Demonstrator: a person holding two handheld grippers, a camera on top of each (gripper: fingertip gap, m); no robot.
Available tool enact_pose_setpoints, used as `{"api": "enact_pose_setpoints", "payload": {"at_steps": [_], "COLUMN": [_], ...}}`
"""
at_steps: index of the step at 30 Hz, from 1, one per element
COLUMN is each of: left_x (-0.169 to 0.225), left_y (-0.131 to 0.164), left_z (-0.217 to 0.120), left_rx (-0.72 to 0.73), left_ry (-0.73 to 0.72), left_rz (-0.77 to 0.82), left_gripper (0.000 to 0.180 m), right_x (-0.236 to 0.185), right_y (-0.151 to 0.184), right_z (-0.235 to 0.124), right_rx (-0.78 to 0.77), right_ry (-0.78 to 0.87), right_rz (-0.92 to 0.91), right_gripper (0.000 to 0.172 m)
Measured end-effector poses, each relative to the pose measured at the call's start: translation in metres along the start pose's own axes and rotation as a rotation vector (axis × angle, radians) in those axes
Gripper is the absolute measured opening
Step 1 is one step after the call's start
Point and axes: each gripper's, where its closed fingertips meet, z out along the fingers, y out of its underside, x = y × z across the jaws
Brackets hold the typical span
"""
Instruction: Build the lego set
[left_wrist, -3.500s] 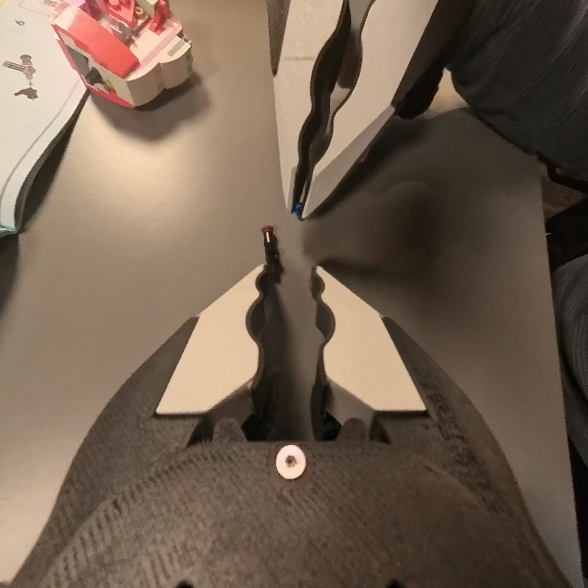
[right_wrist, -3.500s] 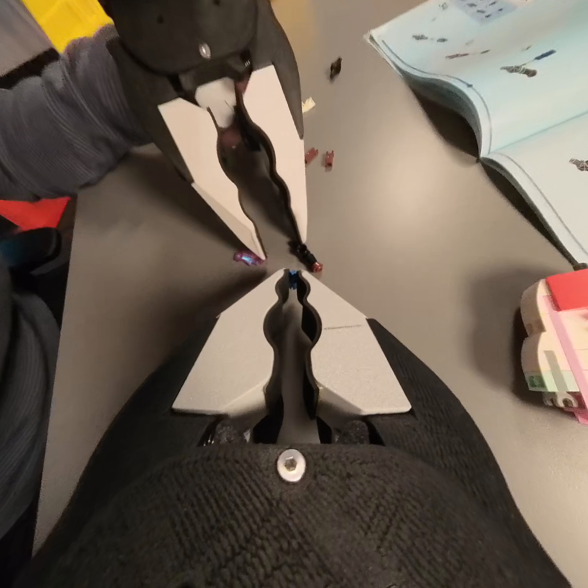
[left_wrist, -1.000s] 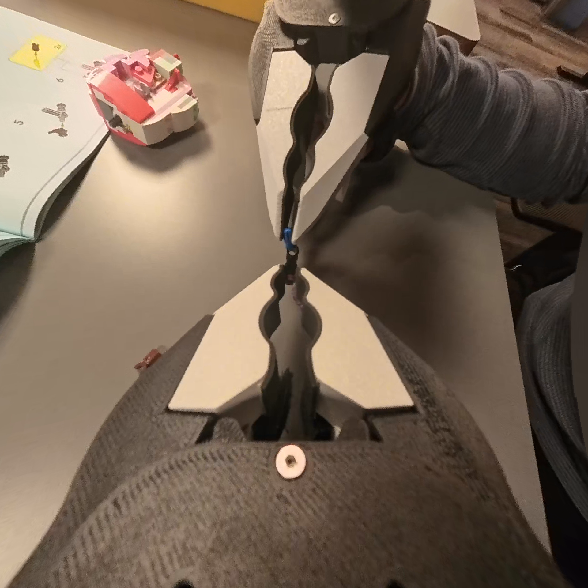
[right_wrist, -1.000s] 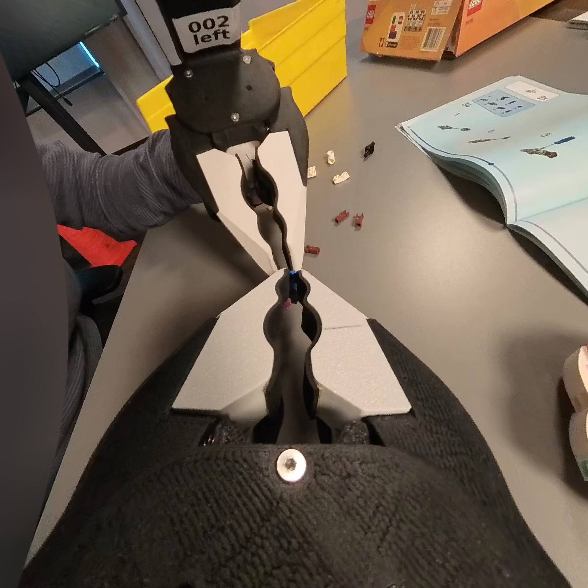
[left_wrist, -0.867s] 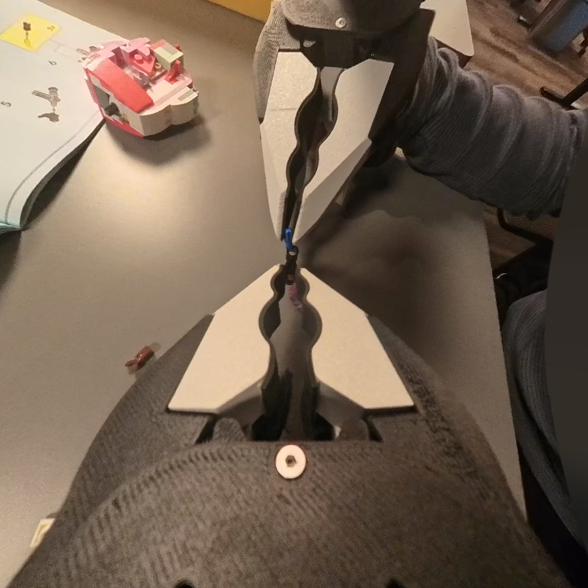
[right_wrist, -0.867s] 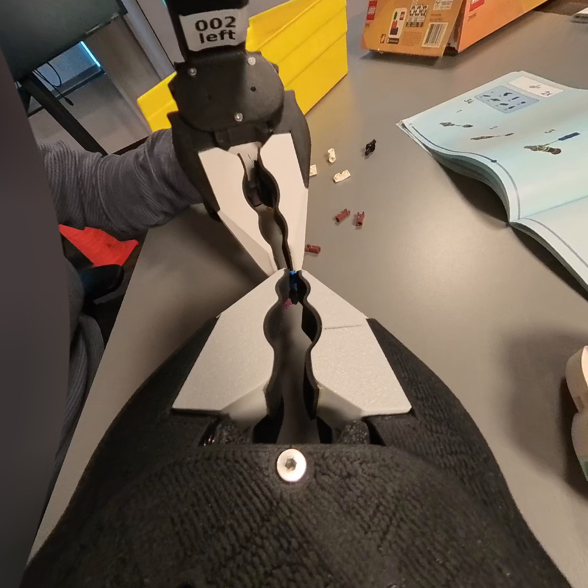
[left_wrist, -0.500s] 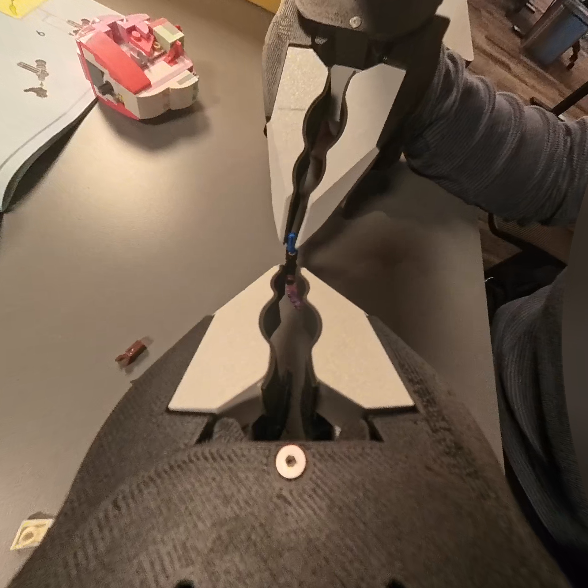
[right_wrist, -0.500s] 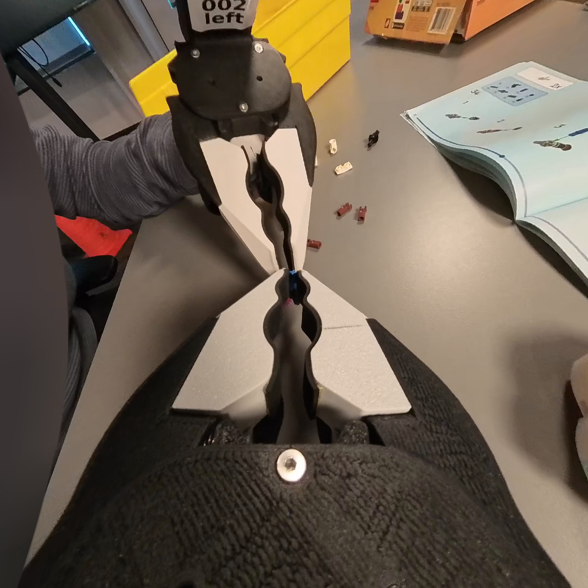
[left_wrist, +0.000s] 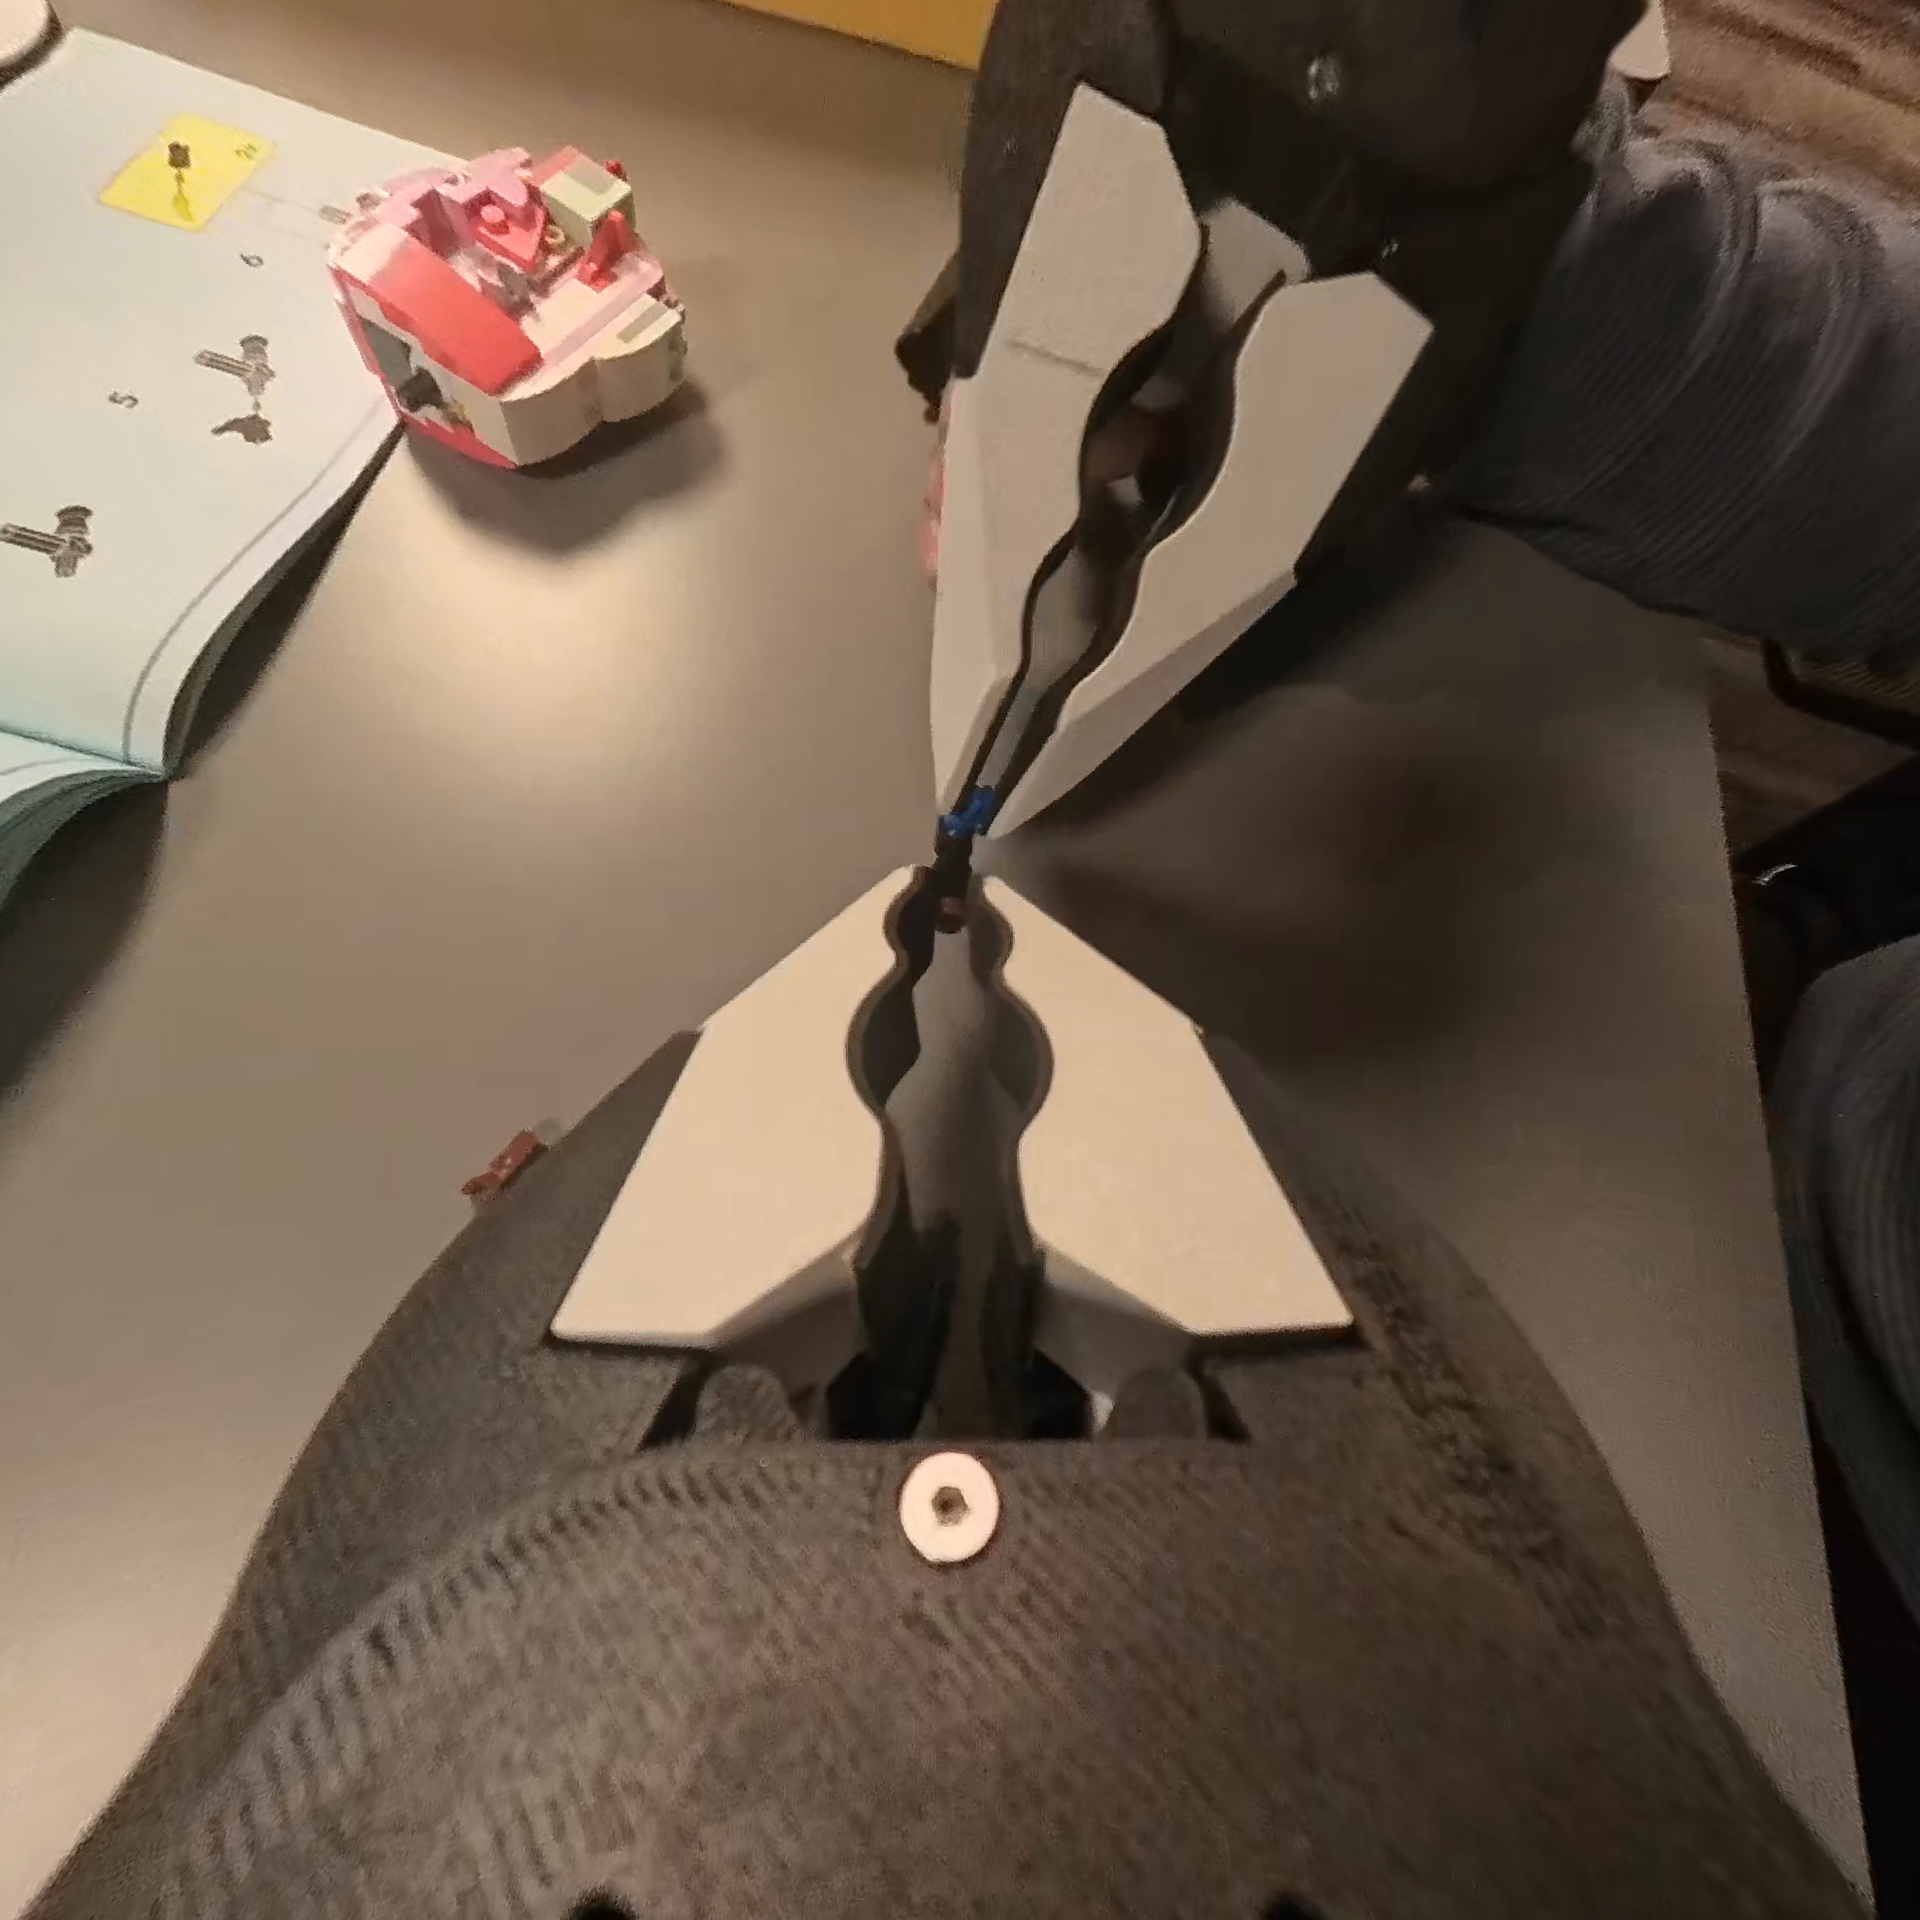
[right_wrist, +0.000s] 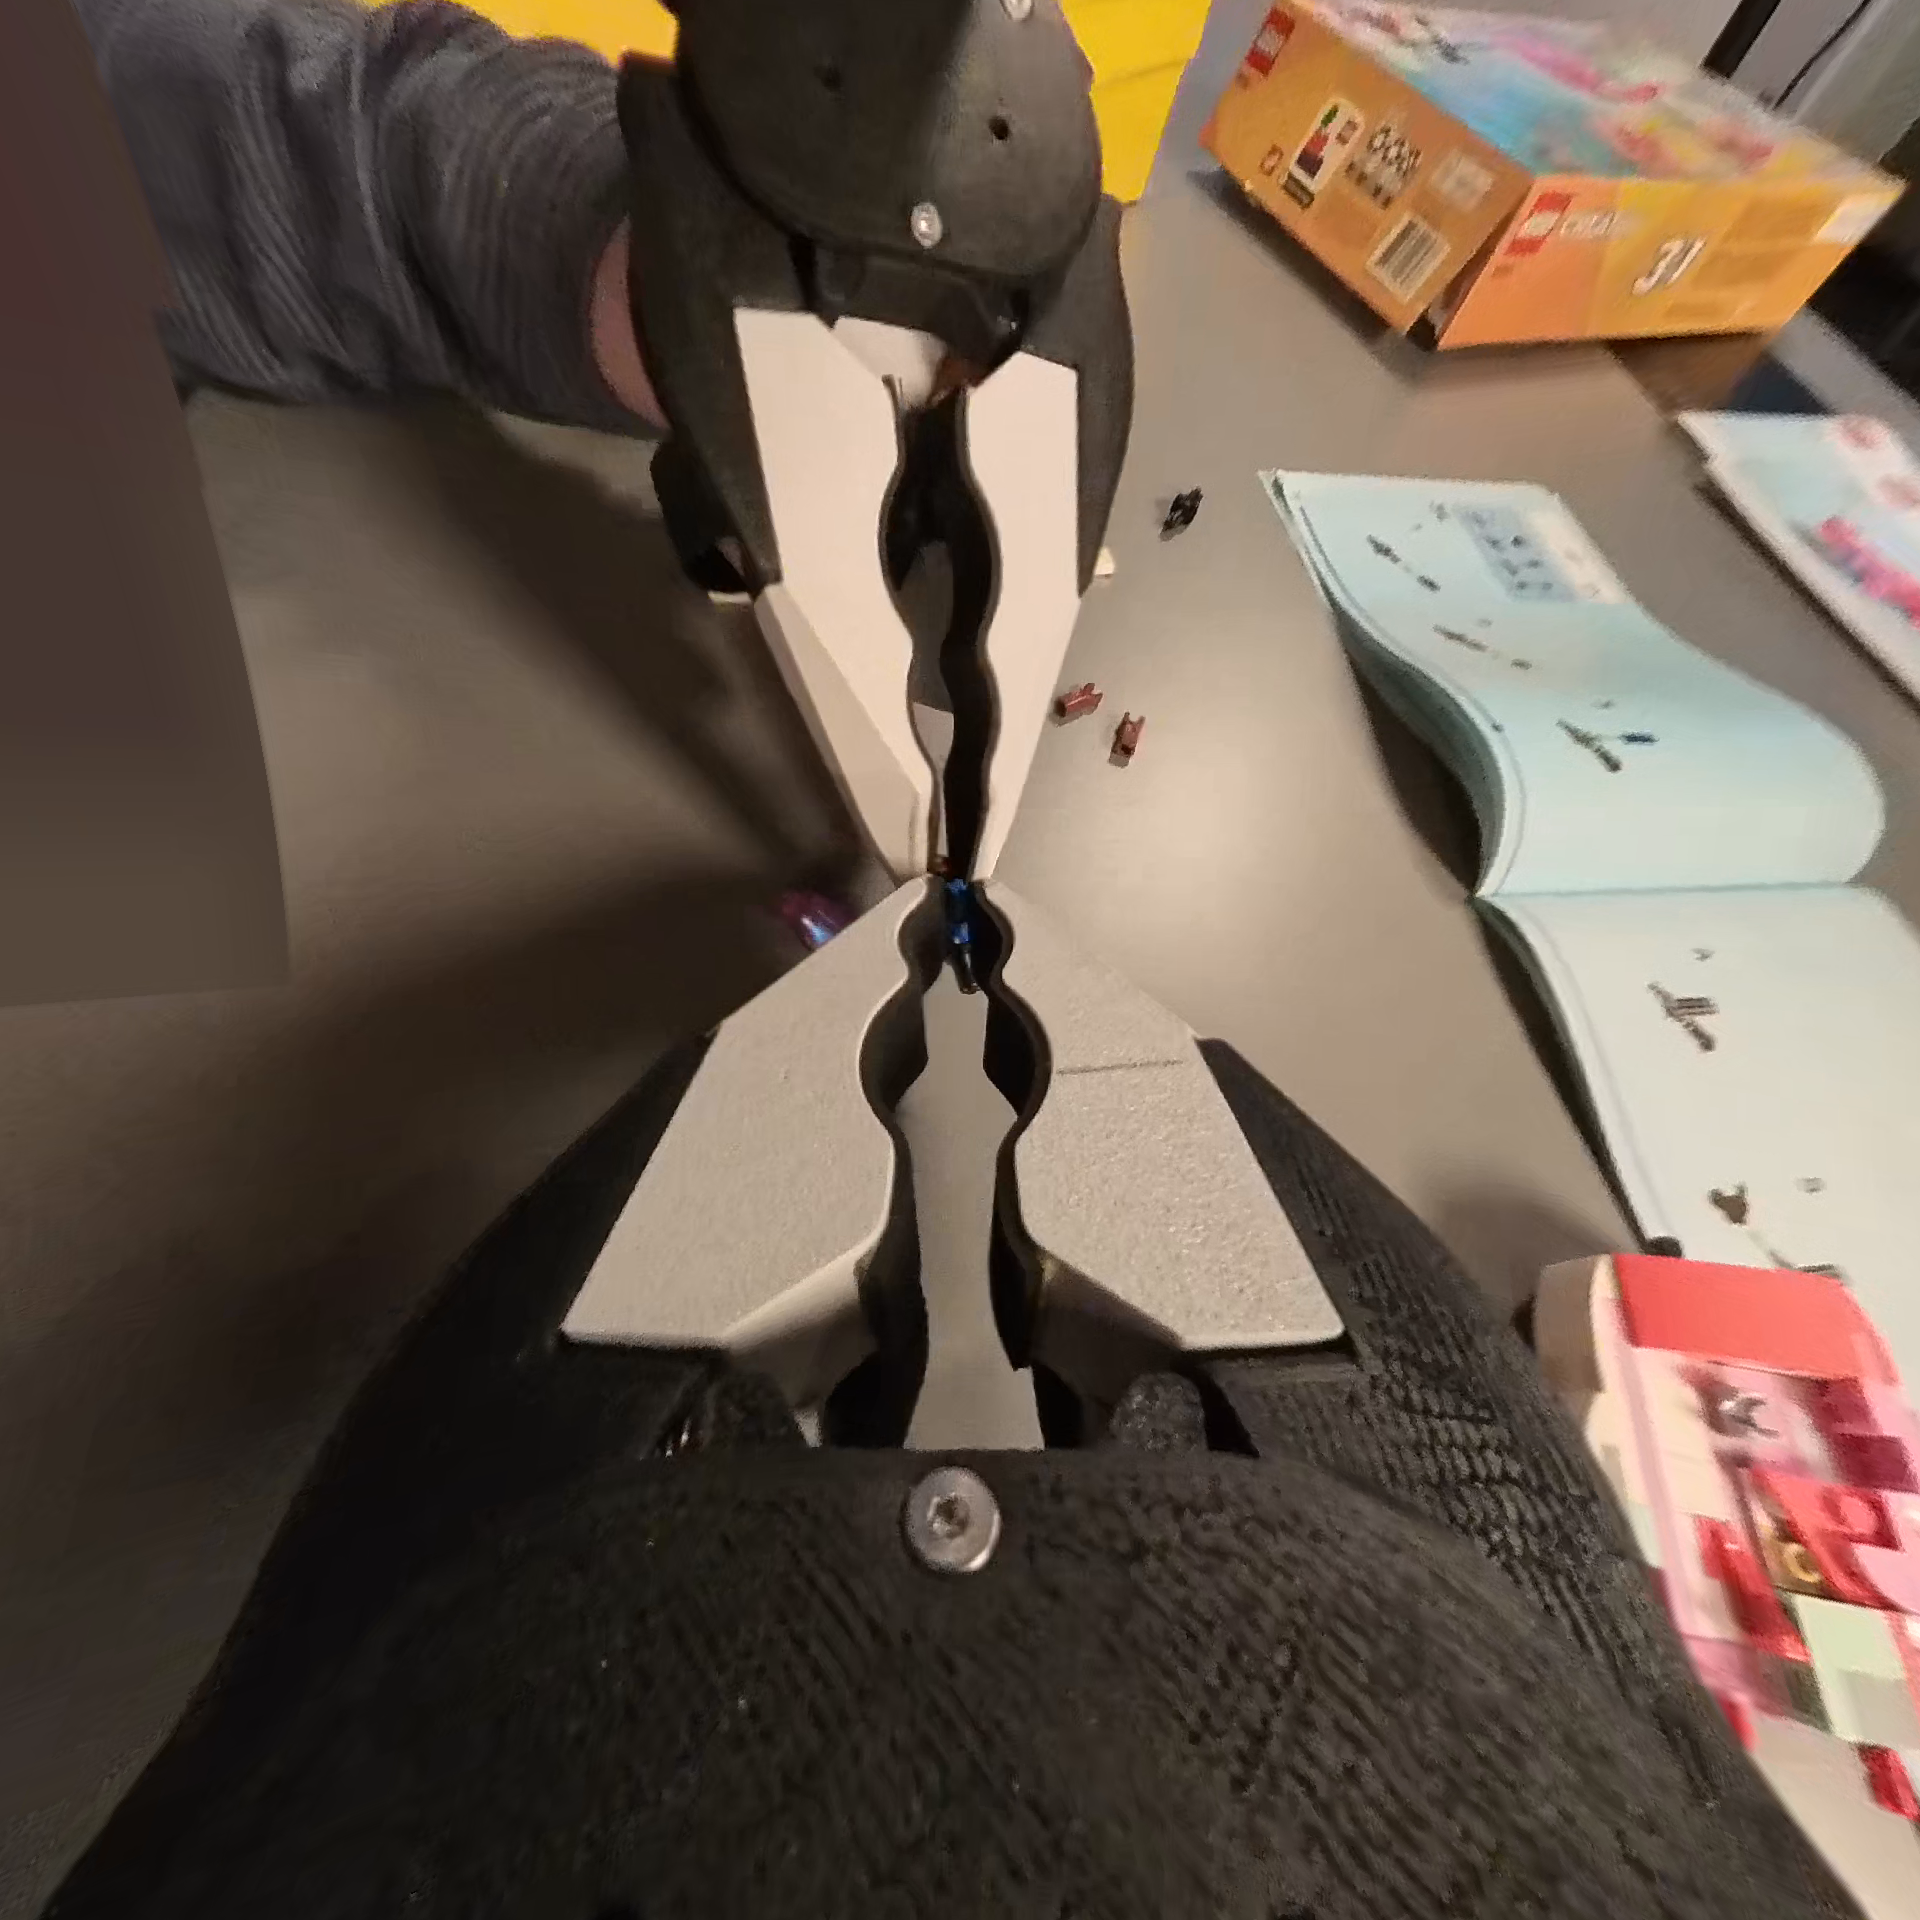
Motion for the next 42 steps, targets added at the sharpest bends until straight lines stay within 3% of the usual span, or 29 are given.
{"api": "enact_pose_setpoints", "payload": {"at_steps": [3,8,12,17,27,42], "left_x": [-0.001,-0.001,-0.002,0.002,-0.004,0.001], "left_y": [0.0,-0.003,-0.007,-0.007,-0.013,-0.01], "left_z": [0.0,0.001,-0.002,0.0,-0.008,-0.009], "left_rx": [0.001,0.02,0.04,0.041,0.067,0.057], "left_ry": [-0.009,-0.02,-0.049,-0.037,-0.081,-0.028], "left_rz": [0.013,0.037,0.079,0.1,0.135,0.119], "left_gripper": [0.005,0.005,0.005,0.005,0.004,0.005], "right_x": [0.0,0.003,0.005,0.001,0.008,0.006], "right_y": [0.0,-0.001,-0.005,-0.004,-0.013,-0.014], "right_z": [0.001,-0.001,-0.003,-0.006,-0.007,-0.006], "right_rx": [-0.009,0.012,0.028,0.044,0.097,0.128], "right_ry": [0.021,-0.042,0.01,-0.047,0.002,-0.021], "right_rz": [-0.048,0.182,0.075,0.123,0.129,0.14], "right_gripper": [0.002,0.003,0.002,0.003,0.002,0.004]}}
